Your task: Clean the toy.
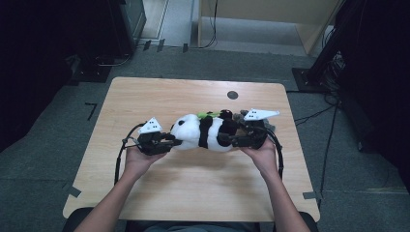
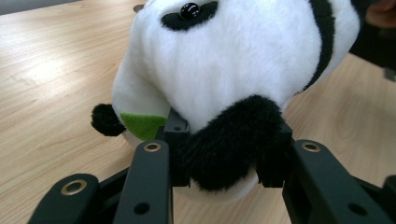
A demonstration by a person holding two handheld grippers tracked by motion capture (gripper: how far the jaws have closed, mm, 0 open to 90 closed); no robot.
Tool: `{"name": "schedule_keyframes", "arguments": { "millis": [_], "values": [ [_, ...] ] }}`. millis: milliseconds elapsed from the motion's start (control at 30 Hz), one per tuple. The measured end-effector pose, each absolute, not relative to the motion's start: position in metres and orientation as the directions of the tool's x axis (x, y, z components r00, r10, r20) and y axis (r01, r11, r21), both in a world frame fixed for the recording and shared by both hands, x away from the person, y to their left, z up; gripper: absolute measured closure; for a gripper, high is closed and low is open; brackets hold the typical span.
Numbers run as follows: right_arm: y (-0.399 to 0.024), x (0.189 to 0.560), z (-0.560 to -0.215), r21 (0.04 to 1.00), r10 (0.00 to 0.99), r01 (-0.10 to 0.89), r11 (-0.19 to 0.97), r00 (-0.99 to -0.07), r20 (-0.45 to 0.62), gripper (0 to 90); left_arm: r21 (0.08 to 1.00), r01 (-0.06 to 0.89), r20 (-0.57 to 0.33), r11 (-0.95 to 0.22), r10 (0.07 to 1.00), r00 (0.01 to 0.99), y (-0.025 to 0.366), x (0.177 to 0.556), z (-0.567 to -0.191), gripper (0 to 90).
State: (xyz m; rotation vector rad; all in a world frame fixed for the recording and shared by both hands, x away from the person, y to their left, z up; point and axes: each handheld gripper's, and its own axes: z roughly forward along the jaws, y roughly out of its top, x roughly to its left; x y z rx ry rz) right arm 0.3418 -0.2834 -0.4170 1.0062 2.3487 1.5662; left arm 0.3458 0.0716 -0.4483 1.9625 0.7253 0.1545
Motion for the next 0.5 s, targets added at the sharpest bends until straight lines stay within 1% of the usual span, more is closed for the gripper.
{"name": "schedule_keyframes", "arguments": {
  "millis": [100,200,367,500],
  "values": [
    [-0.290,0.340,-0.421,0.882,0.582,0.432,0.188,-0.772,0.254,26.3,0.847,0.425,-0.203,-0.319,0.545,0.813,0.076,0.347,-0.443,64.4],
    [-0.296,0.339,-0.422,0.889,0.571,0.423,0.176,-0.780,0.257,24.7,0.840,0.441,-0.218,-0.317,0.546,0.809,0.081,0.349,-0.440,64.4],
    [-0.302,0.332,-0.429,0.911,0.587,0.357,0.208,-0.790,0.175,24.7,0.835,0.483,-0.284,-0.265,0.544,0.790,0.094,0.354,-0.435,64.0],
    [-0.295,0.334,-0.441,0.897,0.545,0.368,0.246,-0.818,0.186,23.2,0.833,0.487,-0.292,-0.261,0.540,0.789,0.094,0.354,-0.430,63.2]
  ]
}}
